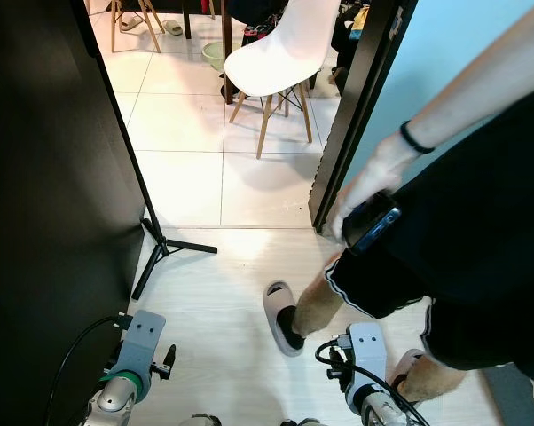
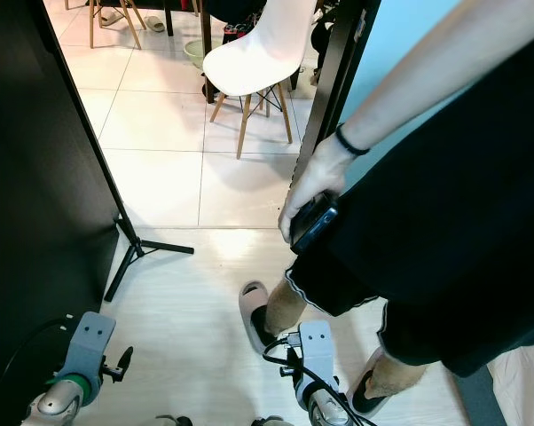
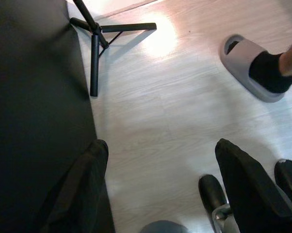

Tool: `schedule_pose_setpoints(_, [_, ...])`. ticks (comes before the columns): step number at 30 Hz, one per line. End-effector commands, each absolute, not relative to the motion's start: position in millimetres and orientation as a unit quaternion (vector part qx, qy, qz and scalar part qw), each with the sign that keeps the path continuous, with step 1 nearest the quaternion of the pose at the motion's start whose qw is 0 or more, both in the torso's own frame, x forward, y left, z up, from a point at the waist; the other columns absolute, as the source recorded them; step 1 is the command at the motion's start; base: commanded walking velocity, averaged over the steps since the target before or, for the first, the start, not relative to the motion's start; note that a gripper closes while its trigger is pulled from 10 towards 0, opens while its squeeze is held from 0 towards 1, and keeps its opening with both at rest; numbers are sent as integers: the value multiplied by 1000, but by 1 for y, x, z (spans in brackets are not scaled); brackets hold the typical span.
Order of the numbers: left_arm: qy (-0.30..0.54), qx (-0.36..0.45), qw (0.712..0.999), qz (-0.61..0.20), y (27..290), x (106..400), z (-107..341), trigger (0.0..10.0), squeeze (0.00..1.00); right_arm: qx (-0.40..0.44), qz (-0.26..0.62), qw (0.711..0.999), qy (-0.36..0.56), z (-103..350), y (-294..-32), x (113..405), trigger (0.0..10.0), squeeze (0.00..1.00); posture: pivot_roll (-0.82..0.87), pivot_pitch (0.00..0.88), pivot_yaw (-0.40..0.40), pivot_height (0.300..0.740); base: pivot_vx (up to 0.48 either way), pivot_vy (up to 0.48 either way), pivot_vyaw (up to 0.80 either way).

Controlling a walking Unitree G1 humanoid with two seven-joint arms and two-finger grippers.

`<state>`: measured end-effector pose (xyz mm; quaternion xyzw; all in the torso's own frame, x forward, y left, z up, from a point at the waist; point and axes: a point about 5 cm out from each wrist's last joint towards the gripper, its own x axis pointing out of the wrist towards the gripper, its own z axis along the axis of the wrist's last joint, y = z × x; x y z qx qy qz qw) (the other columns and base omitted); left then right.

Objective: Clean up the room

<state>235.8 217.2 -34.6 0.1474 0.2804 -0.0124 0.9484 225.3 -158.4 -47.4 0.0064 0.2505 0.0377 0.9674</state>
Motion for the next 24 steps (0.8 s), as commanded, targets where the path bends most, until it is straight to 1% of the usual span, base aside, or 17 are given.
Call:
schedule_pose_setpoints(1, [299,147,943,-12,218,229,-41,10000,0,5,35,964,263,-51,-161,221,10000,0,90,71,18,740,0,0,0])
schedule_pose_setpoints(24, [298,146,943,-9,219,229,-40,10000,0,8,35,963,265,-52,-160,219,10000,0,92,79,19,740,0,0,0])
